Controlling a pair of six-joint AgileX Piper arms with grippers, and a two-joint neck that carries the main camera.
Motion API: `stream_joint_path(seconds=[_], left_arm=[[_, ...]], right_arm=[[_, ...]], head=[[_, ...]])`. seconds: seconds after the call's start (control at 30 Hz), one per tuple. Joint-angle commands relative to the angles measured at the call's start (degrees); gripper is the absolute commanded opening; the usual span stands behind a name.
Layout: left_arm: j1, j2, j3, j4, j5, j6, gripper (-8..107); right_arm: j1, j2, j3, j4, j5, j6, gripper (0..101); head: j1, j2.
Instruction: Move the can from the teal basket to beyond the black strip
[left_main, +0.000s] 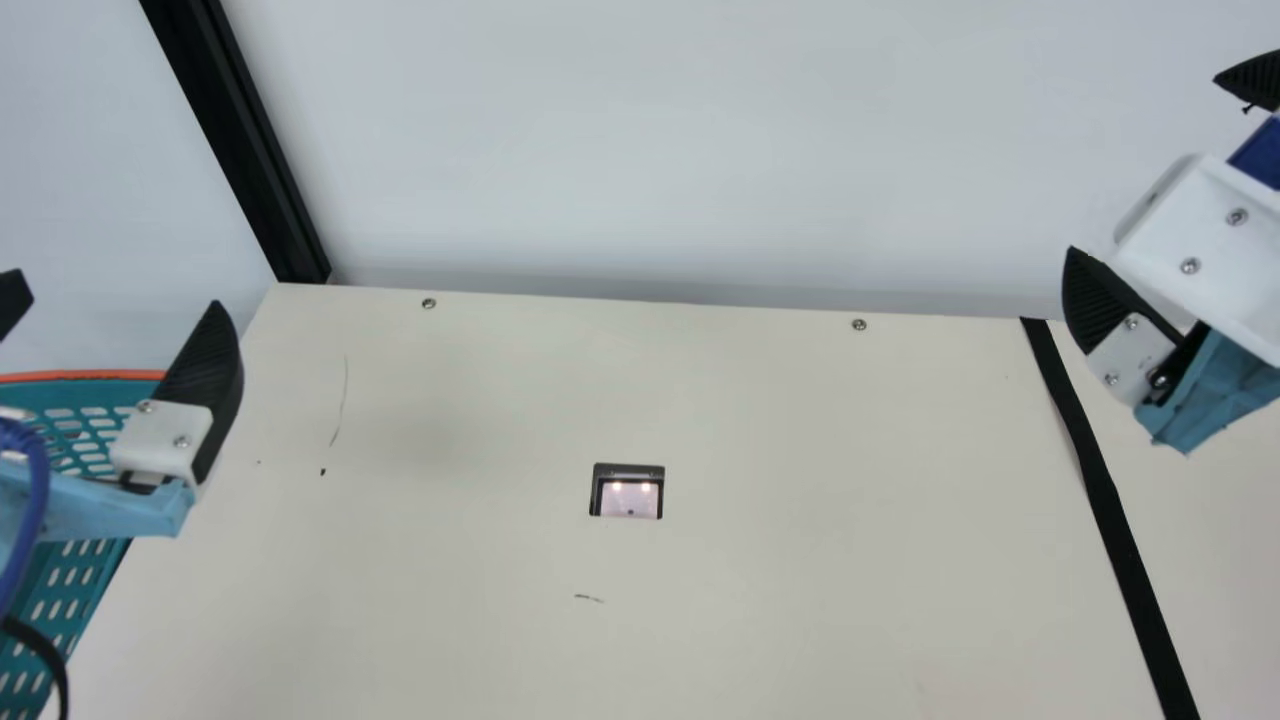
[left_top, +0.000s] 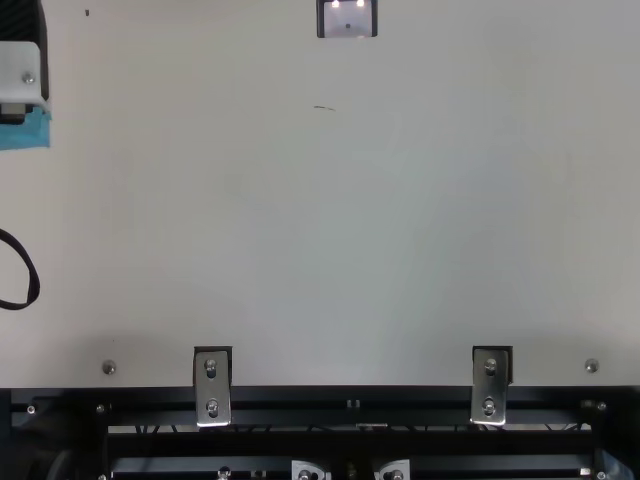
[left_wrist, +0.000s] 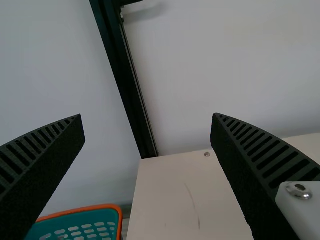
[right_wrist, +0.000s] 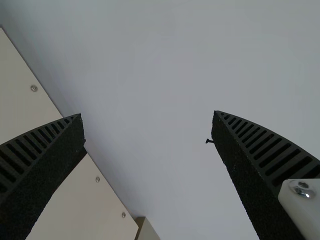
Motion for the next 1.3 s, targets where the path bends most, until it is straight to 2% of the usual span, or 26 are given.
stream_joint_path(seconds=[0.0, 0.13, 0.33, 0.7, 1.0, 1.27], left_arm=[[0.44, -0.49, 0.37, 1.3, 0.35, -0.85, 90], [1.59, -2.9, 1.78, 3.22, 1.68, -2.56, 90], [3.39, -8.98, 5.33, 5.85, 3.83, -5.26, 90], [6.22, -25.06, 11.93, 9.83, 10.55, -10.57, 90], [6.66, -40.54, 14.02, 12.82, 23.35, -14.1, 90], [5.98, -52.78, 12.66, 16.05, 40.13, -17.74, 90]], right_arm=[[0.11, -0.42, 0.06, -1.65, 0.39, 3.82, 101], [0.48, -2.87, 1.58, -1.37, 1.57, 8.49, 101], [0.09, -9.27, 6.01, 1.15, 4.03, 13.84, 101], [-1.04, -24.47, 16.56, 3.43, 7.14, 16.44, 101], [-0.38, -37.88, 23.79, 2.28, 12.4, 18.18, 101], [2.42, -48.76, 26.85, -4.2, 20.88, 24.2, 101]], head=[[-0.07, 0.63], [-0.07, 0.63], [-0.07, 0.63], [-0.07, 0.63], [-0.07, 0.63], [-0.07, 0.63]])
